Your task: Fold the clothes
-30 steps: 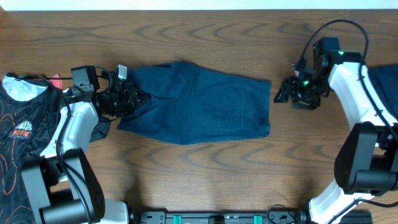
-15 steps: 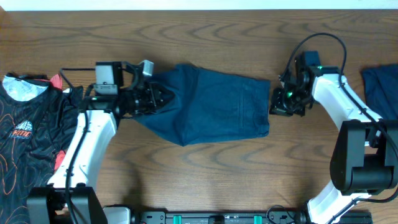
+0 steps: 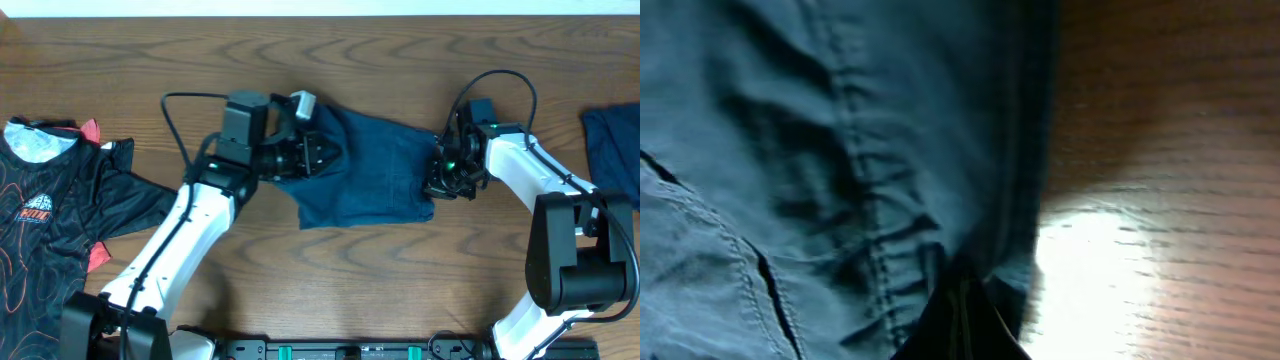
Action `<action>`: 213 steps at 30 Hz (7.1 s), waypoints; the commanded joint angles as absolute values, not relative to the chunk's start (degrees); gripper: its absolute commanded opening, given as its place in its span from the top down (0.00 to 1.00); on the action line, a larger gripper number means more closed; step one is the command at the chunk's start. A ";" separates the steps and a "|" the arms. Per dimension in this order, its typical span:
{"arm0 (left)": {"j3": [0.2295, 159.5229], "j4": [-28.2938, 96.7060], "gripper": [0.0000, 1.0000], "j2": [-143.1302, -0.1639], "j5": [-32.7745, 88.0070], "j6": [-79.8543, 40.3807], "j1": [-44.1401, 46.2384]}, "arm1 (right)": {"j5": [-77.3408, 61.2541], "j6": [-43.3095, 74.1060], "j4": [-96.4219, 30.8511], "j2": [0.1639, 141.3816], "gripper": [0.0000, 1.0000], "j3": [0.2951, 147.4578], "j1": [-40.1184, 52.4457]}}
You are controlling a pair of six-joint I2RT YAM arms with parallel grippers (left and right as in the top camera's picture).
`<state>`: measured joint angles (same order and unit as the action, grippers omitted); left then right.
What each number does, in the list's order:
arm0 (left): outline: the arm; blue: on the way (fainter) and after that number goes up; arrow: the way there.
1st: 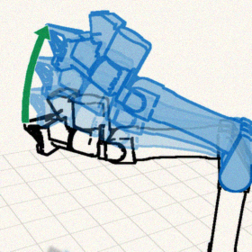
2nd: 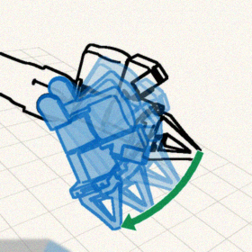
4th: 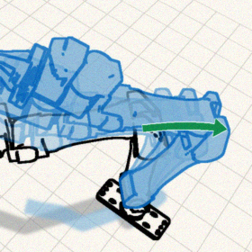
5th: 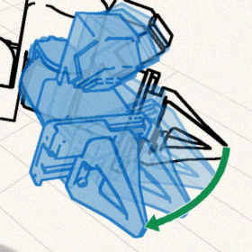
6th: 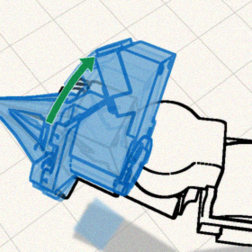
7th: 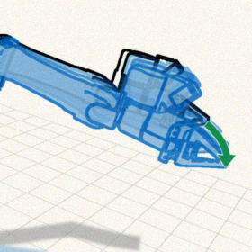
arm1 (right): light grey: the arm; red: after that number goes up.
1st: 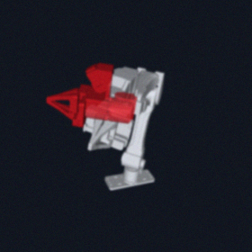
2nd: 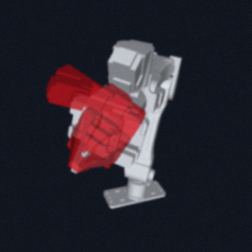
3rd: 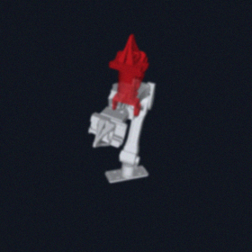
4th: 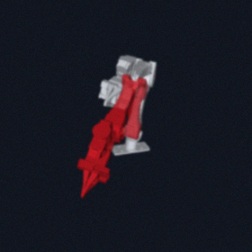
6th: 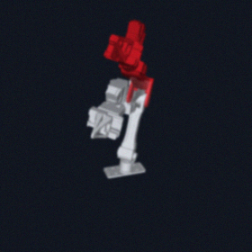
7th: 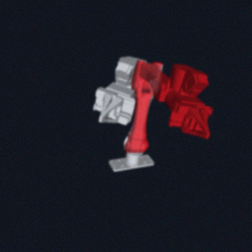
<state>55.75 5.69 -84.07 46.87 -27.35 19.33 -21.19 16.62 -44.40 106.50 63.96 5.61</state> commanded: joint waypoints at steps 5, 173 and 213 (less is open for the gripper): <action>55.75 2.42 0.94 -83.33 34.28 -32.05 26.28 | -22.11 17.78 -44.16 107.09 0.99 63.59 7.07; 68.77 34.11 0.76 -100.60 16.86 -24.32 26.61 | -13.96 11.92 -71.96 114.98 0.98 98.63 -12.99; 73.63 34.22 0.76 -99.77 11.97 -26.63 31.31 | -14.04 11.51 -73.03 114.98 0.99 99.83 -12.99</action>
